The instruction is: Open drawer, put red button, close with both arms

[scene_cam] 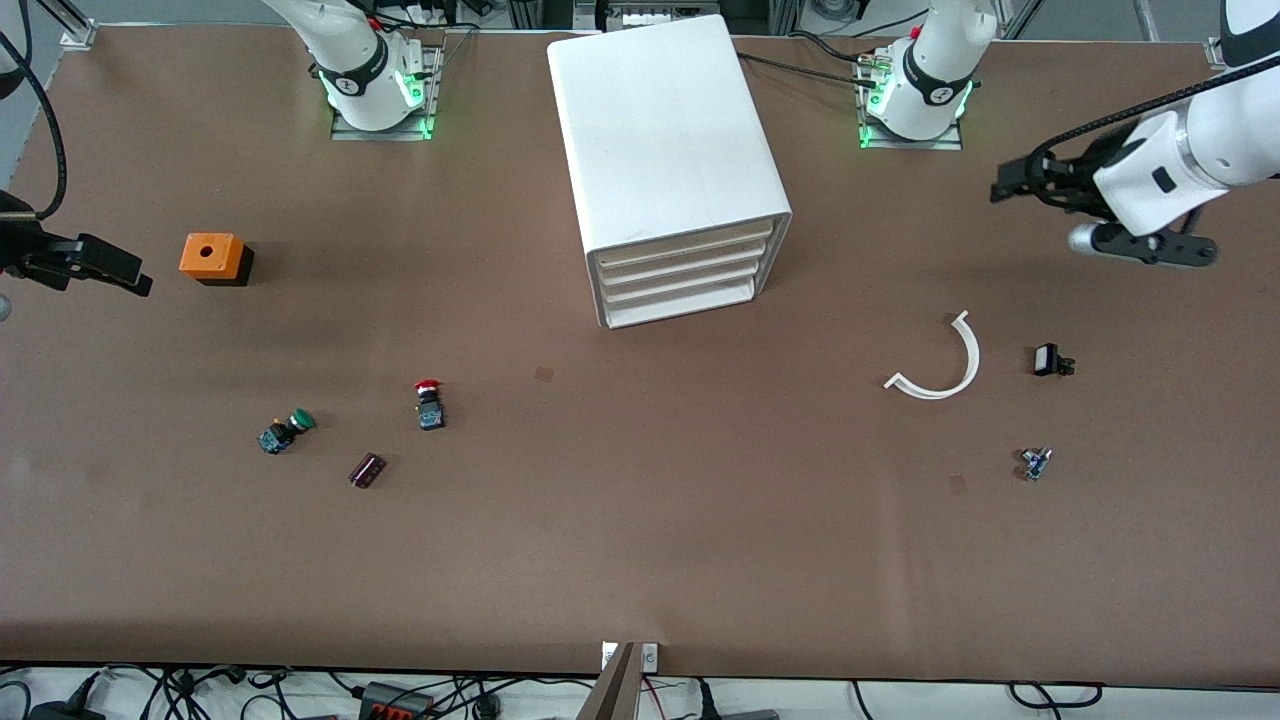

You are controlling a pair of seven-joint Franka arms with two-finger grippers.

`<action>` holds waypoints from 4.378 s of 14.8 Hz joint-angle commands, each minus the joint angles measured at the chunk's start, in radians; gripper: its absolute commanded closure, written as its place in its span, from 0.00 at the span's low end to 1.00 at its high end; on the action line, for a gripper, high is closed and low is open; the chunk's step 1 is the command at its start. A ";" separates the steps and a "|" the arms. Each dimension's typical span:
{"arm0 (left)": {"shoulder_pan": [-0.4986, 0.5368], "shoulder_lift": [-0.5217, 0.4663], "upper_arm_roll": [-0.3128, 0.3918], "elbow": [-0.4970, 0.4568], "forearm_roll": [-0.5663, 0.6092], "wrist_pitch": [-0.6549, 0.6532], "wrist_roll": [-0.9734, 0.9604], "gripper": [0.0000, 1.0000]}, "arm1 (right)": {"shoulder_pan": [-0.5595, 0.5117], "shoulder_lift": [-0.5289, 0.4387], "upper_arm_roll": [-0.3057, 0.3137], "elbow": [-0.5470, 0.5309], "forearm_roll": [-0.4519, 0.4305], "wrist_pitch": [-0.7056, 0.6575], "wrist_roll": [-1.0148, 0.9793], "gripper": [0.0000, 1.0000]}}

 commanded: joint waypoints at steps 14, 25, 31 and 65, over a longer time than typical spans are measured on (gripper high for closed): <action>-0.079 0.545 -0.089 -0.143 -0.838 0.396 0.833 0.00 | 0.235 0.322 0.007 -0.003 0.013 0.212 -0.006 0.00; -0.085 0.574 -0.163 -0.333 -0.965 0.506 1.189 0.13 | 0.347 0.594 0.016 -0.003 0.030 0.465 0.000 0.00; -0.102 0.577 -0.165 -0.350 -0.964 0.497 1.261 0.76 | 0.350 0.631 0.016 -0.004 0.033 0.494 0.000 0.00; -0.078 0.706 -0.076 0.625 0.391 0.122 0.665 0.00 | 0.707 0.643 0.186 0.542 0.026 0.443 0.183 1.00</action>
